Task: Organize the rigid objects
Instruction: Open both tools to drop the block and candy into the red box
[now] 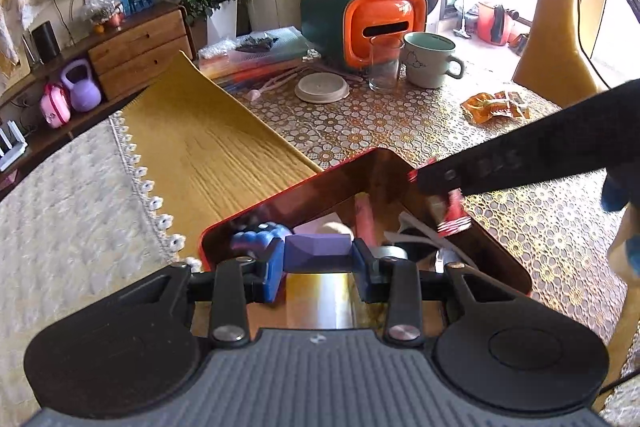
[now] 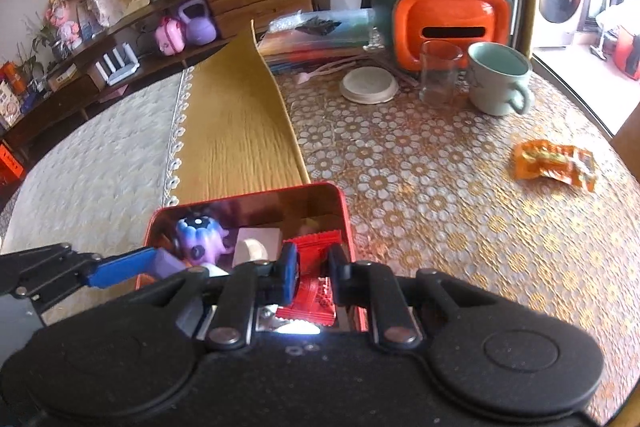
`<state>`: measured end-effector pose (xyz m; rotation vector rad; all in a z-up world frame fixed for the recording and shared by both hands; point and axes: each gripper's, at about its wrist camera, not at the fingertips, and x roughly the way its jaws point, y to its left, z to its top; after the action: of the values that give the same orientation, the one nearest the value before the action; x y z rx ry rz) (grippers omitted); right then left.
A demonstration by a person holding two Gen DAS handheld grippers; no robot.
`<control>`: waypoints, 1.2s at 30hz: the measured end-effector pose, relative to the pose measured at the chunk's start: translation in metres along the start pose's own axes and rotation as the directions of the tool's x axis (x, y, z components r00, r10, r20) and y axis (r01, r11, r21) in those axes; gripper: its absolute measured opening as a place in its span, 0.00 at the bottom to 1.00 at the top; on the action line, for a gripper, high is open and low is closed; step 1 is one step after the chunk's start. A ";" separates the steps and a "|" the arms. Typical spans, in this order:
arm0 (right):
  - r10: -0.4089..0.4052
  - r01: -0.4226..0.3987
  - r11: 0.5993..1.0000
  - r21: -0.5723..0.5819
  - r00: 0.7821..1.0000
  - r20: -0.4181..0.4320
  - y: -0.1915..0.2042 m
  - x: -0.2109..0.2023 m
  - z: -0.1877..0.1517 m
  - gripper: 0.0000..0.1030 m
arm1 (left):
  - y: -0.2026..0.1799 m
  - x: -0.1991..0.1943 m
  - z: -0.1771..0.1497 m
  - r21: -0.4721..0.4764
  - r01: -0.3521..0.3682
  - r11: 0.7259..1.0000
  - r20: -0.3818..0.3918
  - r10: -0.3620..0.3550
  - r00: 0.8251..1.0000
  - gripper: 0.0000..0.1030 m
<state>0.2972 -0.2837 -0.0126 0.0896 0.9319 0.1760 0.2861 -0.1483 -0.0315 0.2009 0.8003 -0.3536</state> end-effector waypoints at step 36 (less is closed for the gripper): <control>0.065 -0.065 0.998 0.006 0.997 -0.040 0.000 0.005 -0.011 0.32 | 0.000 -0.003 -0.011 -0.043 0.031 0.999 -0.021 -0.032 0.999 0.53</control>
<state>0.2911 -0.2829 -0.0229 0.1213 0.9704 0.2361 0.2773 -0.1441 -0.0368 0.1529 0.8320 -0.3644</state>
